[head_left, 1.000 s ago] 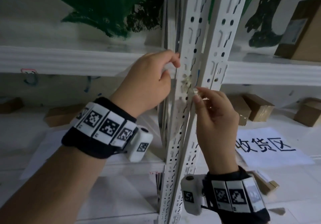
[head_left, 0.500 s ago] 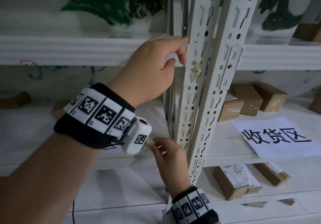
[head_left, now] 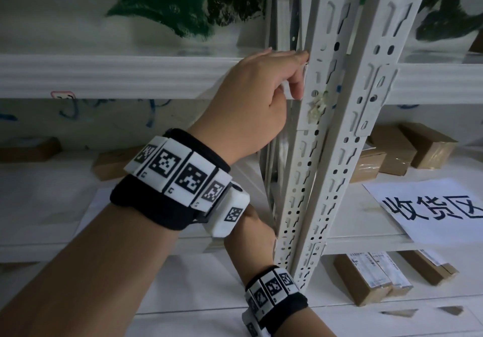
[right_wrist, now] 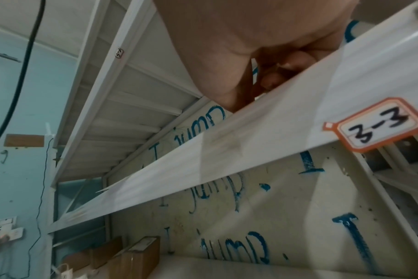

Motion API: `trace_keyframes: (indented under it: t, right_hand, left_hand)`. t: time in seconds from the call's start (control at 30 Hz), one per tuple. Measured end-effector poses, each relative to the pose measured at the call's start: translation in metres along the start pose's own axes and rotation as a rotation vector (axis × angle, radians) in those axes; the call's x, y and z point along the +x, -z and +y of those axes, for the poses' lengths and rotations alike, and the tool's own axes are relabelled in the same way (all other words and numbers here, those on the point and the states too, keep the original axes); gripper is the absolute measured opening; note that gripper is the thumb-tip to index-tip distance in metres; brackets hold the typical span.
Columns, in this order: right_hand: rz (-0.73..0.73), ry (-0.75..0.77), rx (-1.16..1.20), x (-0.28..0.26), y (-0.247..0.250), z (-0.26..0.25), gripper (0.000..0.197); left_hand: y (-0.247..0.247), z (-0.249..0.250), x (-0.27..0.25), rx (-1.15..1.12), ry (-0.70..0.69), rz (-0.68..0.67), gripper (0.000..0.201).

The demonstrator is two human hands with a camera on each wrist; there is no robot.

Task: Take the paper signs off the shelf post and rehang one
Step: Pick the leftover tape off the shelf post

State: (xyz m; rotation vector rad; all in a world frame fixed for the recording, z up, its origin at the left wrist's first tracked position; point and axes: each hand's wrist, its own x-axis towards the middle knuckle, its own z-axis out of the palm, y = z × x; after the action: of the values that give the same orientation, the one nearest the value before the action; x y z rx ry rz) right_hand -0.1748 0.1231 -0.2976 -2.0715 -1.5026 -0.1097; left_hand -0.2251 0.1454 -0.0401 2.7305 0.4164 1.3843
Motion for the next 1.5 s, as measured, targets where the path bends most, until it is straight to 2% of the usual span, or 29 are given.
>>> trace_keyframes:
  t: [0.1,0.2,0.3,0.37,0.4,0.47,0.5,0.53,0.6,0.67,0.8,0.93,1.03,1.13,1.23,1.5]
  right_hand:
    - [-0.021,-0.02,0.077,0.006,-0.003,0.003,0.031]
    - [-0.004,-0.063,0.144,0.007,-0.007,0.008,0.018]
    - [-0.066,0.01,0.136,0.0,-0.014,0.014,0.015]
    - [-0.102,0.018,0.255,0.0,-0.014,0.021,0.013]
    - [-0.136,-0.005,0.347,0.001,-0.01,0.025,0.017]
    - [-0.211,-0.049,0.525,0.002,0.005,0.032,0.043]
    - [-0.225,-0.047,0.57,0.001,0.016,0.033,0.053]
    - [-0.21,-0.024,0.57,0.0,0.027,0.035,0.055]
    - [-0.098,0.055,0.491,-0.005,0.057,0.035,0.037]
    - [0.085,0.107,0.48,-0.007,0.093,0.033,0.026]
    - [0.503,0.19,0.46,0.007,0.173,0.026,0.018]
    - [0.742,0.255,0.404,0.031,0.225,0.024,0.024]
    - [0.773,0.287,0.32,0.045,0.244,0.026,0.028]
    - [0.699,0.29,0.262,0.056,0.254,0.034,0.02]
    - [0.672,0.263,0.204,0.059,0.251,0.038,0.023]
    - [0.718,0.176,0.193,0.058,0.23,0.034,0.024]
  left_hand:
    - [-0.002,-0.001,0.0,-0.004,-0.006,0.009,0.033]
    - [-0.002,-0.001,0.001,0.003,-0.011,0.012,0.034]
    - [0.0,-0.002,0.002,-0.001,-0.015,0.0,0.033]
    - [0.001,-0.001,0.002,-0.001,-0.021,0.002,0.03]
    - [0.002,0.0,0.002,0.004,-0.026,0.005,0.028]
    - [0.001,0.001,0.001,0.022,-0.03,0.014,0.019]
    - [0.0,0.002,0.0,0.028,-0.033,0.02,0.016]
    - [-0.002,0.003,0.0,0.03,-0.035,0.029,0.013]
    - [-0.005,0.004,-0.002,0.026,-0.033,0.057,0.012]
    - [-0.008,0.004,-0.002,0.031,-0.026,0.085,0.012]
    - [-0.012,0.01,-0.003,0.044,-0.01,0.106,0.01]
    - [-0.013,0.014,-0.003,0.051,0.009,0.13,0.012]
    - [-0.013,0.017,-0.002,0.059,0.016,0.149,0.013]
    - [-0.014,0.018,-0.003,0.055,0.024,0.157,0.016]
    - [-0.017,0.018,-0.005,0.04,0.034,0.175,0.017]
    - [-0.022,0.016,-0.005,0.023,0.033,0.188,0.015]
